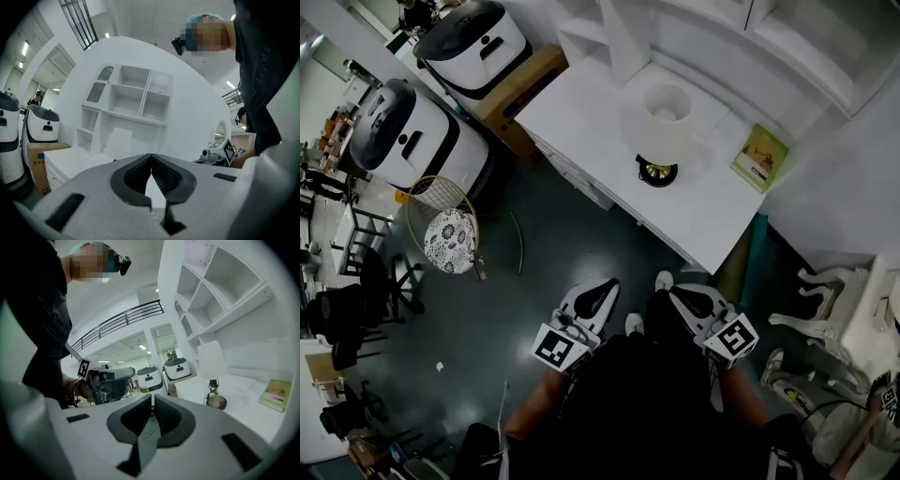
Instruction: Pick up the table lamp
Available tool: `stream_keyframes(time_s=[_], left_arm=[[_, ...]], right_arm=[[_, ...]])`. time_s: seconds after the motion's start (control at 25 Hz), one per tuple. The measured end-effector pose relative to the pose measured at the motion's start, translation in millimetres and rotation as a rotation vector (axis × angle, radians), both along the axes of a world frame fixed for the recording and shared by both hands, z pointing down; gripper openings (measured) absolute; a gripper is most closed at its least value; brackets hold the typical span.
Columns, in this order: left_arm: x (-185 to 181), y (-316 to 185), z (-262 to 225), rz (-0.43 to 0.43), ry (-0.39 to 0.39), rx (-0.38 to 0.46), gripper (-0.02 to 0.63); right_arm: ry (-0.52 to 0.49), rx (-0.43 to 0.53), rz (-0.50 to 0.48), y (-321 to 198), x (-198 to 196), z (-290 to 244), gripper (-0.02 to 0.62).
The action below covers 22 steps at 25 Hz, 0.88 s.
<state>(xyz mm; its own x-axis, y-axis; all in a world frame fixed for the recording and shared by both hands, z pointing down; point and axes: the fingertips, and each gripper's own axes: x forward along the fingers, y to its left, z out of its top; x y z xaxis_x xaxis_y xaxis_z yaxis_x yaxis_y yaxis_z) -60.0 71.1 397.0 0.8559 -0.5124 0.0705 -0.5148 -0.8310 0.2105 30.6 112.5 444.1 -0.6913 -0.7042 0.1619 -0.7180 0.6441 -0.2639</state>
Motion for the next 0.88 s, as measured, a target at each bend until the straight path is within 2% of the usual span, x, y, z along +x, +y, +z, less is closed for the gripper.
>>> stream_keyframes(time_s=[0.08, 0.36, 0.56, 0.68, 0.76, 0.88], left_arm=[[7.2, -15.3, 2.4, -0.001, 0.001, -0.011, 0.018], [37.4, -65.6, 15.8, -0.005, 0.001, -0.040, 0.018], [54.4, -100.0, 20.2, -0.024, -0.023, -0.045, 0.018], [59.6, -120.6, 21.6, -0.055, -0.019, -0.055, 0.018], [58.2, -134.4, 21.6, -0.085, -0.013, -0.059, 0.018], [56.7, -150.2, 23.6, -0.119, -0.058, -0.017, 0.018]], right_arm=[[-0.016, -0.014, 0.015, -14.8, 9.2, 6.1, 0.040], [0.056, -0.041, -0.005, -65.7, 43.8, 30.2, 0.040], [0.030, -0.055, -0.019, -108.9, 60.9, 38.0, 0.040], [-0.013, -0.045, -0.019, -136.1, 70.1, 43.6, 0.040], [-0.002, -0.044, -0.027, -152.2, 73.4, 51.3, 0.040], [0.022, -0.021, -0.031, -175.4, 78.0, 58.1, 0.040]])
